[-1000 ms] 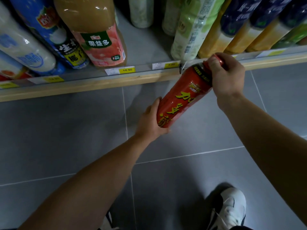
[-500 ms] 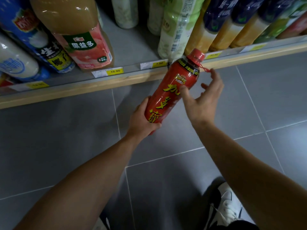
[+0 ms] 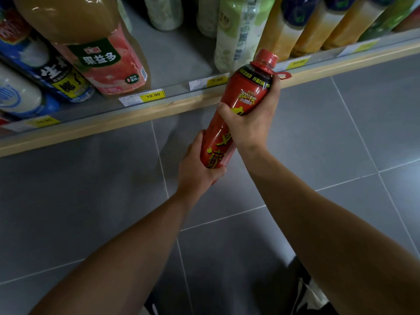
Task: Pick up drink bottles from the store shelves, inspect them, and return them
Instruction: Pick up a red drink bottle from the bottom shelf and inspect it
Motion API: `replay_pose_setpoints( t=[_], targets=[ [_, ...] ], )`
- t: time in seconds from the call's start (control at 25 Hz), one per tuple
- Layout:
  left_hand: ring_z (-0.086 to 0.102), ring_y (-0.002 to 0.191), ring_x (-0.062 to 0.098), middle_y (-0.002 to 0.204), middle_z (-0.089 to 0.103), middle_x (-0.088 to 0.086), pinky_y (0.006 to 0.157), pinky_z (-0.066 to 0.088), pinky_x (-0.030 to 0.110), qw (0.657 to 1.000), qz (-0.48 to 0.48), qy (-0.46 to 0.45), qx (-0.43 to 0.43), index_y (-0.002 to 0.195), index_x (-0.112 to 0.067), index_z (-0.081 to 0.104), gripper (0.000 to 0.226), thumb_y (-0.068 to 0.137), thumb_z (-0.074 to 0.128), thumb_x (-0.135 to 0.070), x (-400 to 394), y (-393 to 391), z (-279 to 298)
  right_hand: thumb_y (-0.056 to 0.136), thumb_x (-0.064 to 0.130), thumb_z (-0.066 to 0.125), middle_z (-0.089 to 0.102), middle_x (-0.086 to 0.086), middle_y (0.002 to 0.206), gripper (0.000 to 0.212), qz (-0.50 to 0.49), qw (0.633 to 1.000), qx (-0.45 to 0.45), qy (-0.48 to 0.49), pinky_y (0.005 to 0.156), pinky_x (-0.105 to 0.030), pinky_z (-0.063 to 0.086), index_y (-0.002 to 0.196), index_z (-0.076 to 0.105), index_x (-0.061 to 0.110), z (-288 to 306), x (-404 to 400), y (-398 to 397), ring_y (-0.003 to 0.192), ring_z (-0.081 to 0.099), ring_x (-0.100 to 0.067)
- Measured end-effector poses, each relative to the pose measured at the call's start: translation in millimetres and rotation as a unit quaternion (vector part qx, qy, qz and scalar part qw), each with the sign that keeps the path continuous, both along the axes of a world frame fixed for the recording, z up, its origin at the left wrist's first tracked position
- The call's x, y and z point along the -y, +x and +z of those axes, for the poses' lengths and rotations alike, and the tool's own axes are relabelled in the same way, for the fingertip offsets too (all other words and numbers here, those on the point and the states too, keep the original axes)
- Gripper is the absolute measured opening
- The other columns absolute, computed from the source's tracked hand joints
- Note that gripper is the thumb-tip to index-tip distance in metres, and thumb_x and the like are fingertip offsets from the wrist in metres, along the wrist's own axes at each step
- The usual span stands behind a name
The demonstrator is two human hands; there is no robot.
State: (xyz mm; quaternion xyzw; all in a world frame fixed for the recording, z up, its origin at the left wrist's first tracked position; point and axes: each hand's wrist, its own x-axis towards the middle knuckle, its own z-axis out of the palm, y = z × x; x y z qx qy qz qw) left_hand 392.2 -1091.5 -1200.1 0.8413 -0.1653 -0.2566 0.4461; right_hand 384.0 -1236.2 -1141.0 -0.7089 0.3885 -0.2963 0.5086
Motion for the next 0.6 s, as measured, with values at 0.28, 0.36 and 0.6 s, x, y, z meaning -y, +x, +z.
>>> replay_pose_setpoints(
  t=[0.28,0.36,0.6],
  targets=[
    [0.053,0.12,0.01,0.142,0.046,-0.002,0.09,0.05,0.023,1.0,-0.016,0.016,-0.008,0.154,-0.034,0.02,0.119,0.059,0.093,-0.036,-9.5,-1.7,-13.5,0.07,0.025,0.082,0.023,-0.01,0.157,0.107,0.035,0.998,-0.016,-0.049,0.107,-0.041,0.046,0.156,0.019,0.023,-4.5,4.8,-1.8,0.14,0.036,-0.021],
    [0.059,0.114,0.011,0.135,0.053,-0.007,0.088,0.058,0.031,0.999,-0.014,0.009,-0.031,0.151,-0.039,0.025,0.117,0.055,0.092,-0.04,-6.9,-2.6,-15.8,0.074,0.025,0.08,0.011,-0.009,0.162,0.101,0.042,0.997,-0.034,-0.06,0.107,-0.034,0.045,0.156,0.021,0.028,-5.9,5.8,-3.7,0.143,0.031,-0.019],
    [0.062,0.105,0.009,0.123,0.058,-0.011,0.078,0.059,0.028,0.992,-0.035,0.095,-0.081,0.147,-0.044,0.025,0.115,0.052,0.091,-0.042,-29.8,-32.2,33.9,0.075,0.029,0.078,0.018,-0.004,0.16,0.093,0.048,0.993,-0.105,-0.033,0.1,-0.031,0.051,0.153,0.027,0.034,26.0,-10.8,-26.3,0.132,0.043,-0.016]
  ],
)
